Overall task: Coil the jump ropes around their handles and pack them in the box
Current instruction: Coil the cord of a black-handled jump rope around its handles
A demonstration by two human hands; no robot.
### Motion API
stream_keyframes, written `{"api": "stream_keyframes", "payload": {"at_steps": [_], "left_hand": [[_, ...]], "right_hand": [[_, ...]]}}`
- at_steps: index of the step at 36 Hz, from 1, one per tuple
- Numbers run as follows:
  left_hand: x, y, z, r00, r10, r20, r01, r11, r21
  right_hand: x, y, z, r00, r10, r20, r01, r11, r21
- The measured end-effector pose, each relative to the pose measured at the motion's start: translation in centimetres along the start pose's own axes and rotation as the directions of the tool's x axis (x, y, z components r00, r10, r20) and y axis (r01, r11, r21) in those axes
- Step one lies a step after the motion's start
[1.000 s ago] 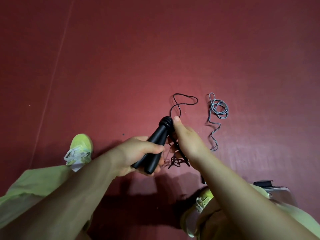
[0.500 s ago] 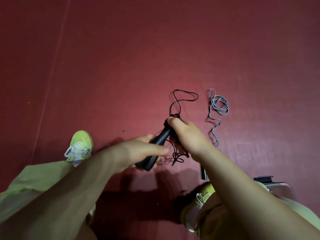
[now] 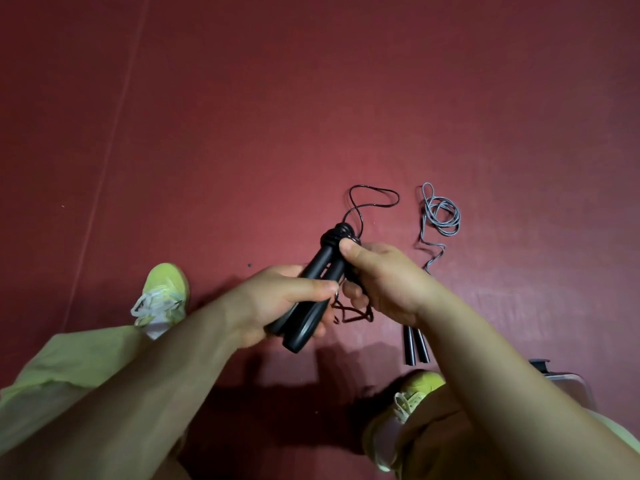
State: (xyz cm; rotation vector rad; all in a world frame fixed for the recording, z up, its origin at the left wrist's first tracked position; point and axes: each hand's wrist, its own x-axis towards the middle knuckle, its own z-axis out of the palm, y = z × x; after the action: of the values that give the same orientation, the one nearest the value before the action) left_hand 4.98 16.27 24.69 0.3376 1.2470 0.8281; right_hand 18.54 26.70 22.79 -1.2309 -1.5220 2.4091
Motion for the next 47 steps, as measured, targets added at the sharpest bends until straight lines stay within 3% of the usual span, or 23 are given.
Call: {"api": "stream_keyframes", "payload": {"at_steps": [7, 12, 16, 19, 22, 23, 25, 28, 30, 32, 33, 35, 37, 43, 47], "left_hand": [[0.6, -0.4, -0.2, 0.996, 0.015, -0.088, 0.004, 0.977, 0.215], [1.2, -0.7, -0.4, 0.983, 0.068, -0.172, -0.011, 0.951, 0.308], [1.7, -1.0, -0.7, 0.965, 0.108, -0.237, 0.003, 0.905, 0.426], [1.7, -1.0, -1.0, 0.945, 0.165, -0.284, 0.08, 0.722, 0.687], [1.5, -1.4, -0.2, 0.914, 0.31, -0.262, 0.141, 0.362, 0.921], [1.3, -1.3, 0.1, 0.901, 0.362, -0.24, 0.138, 0.286, 0.948], [1.0, -1.3, 0.5, 0.88, 0.426, -0.211, 0.121, 0.229, 0.966], [0.4, -1.1, 1.1, 0.872, 0.458, -0.175, 0.068, 0.241, 0.968], [0.1, -0.8, 1.5, 0.891, 0.424, -0.159, 0.026, 0.304, 0.952], [-0.1, -0.3, 1.7, 0.935, 0.319, -0.154, -0.012, 0.462, 0.887], [-0.2, 0.0, 1.7, 0.955, 0.255, -0.153, -0.028, 0.59, 0.807], [-0.3, 0.2, 1.5, 0.984, 0.137, -0.116, -0.061, 0.862, 0.504], [-0.4, -0.1, 1.2, 0.999, 0.027, -0.034, -0.02, 0.978, 0.207], [0.1, -2.1, -0.7, 0.942, -0.1, 0.321, 0.182, 0.954, -0.238], [0.3, -1.8, -0.6, 0.941, -0.128, 0.315, 0.197, 0.96, -0.2]], "right_hand": [[-0.2, 0.0, 0.1, 0.994, 0.053, -0.093, -0.07, 0.977, -0.199], [0.1, 0.3, 0.2, 0.97, 0.025, -0.244, -0.137, 0.878, -0.458], [0.0, 0.2, 0.6, 0.964, 0.006, -0.265, -0.126, 0.889, -0.441], [0.0, 0.1, 0.8, 0.967, 0.088, -0.239, -0.173, 0.916, -0.362], [-0.3, 0.3, 1.1, 0.964, 0.151, -0.219, -0.223, 0.907, -0.357], [-0.3, 0.3, 1.2, 0.96, 0.158, -0.231, -0.235, 0.901, -0.365], [-0.2, 0.4, 1.3, 0.953, 0.15, -0.262, -0.24, 0.902, -0.36], [-0.1, 0.2, 1.4, 0.946, 0.091, -0.311, -0.199, 0.92, -0.338], [-0.2, -0.1, 1.5, 0.944, 0.039, -0.327, -0.151, 0.934, -0.325], [-0.3, -0.4, 1.7, 0.946, -0.012, -0.325, -0.084, 0.956, -0.281], [-0.4, -0.7, 1.8, 0.948, -0.036, -0.317, -0.047, 0.966, -0.252], [-0.6, -1.0, 1.8, 0.958, -0.081, -0.274, 0.019, 0.974, -0.224], [-0.8, -1.1, 1.6, 0.97, -0.12, -0.212, 0.071, 0.972, -0.222], [-0.3, -0.5, 1.1, 0.983, -0.153, -0.096, 0.141, 0.983, -0.121], [0.0, -0.4, 0.6, 0.988, -0.152, -0.015, 0.151, 0.987, -0.052]]}}
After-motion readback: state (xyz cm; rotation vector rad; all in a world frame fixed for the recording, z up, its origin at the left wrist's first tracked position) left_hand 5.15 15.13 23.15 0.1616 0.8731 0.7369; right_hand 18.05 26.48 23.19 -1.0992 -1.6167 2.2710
